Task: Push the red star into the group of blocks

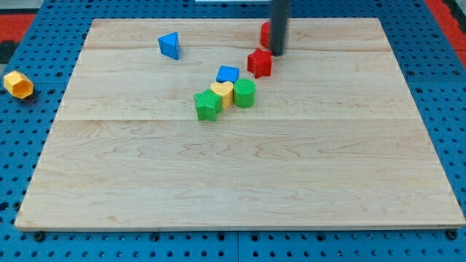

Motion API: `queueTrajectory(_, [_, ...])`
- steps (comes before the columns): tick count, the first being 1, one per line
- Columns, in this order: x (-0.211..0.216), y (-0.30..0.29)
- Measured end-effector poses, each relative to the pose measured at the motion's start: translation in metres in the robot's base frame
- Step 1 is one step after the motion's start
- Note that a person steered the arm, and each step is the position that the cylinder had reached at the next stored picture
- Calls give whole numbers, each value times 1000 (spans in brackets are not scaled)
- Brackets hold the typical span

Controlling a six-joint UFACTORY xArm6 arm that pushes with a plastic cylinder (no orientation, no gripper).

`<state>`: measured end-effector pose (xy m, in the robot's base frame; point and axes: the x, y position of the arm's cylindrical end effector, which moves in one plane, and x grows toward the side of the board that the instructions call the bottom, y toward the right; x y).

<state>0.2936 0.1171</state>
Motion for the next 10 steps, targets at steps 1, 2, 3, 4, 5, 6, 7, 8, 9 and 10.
queueTrajectory(1, [33, -43])
queueTrajectory(2, [17, -87])
queueTrajectory(3, [-8, -105])
queueTrajectory(4, [-24, -121])
queueTrajectory(5, [-4, -176])
queueTrajectory(6, [36, -193])
queueTrajectory(7, [4, -211])
queueTrajectory(8, [28, -245])
queueTrajectory(9, [61, -219])
queueTrajectory(10, [72, -166])
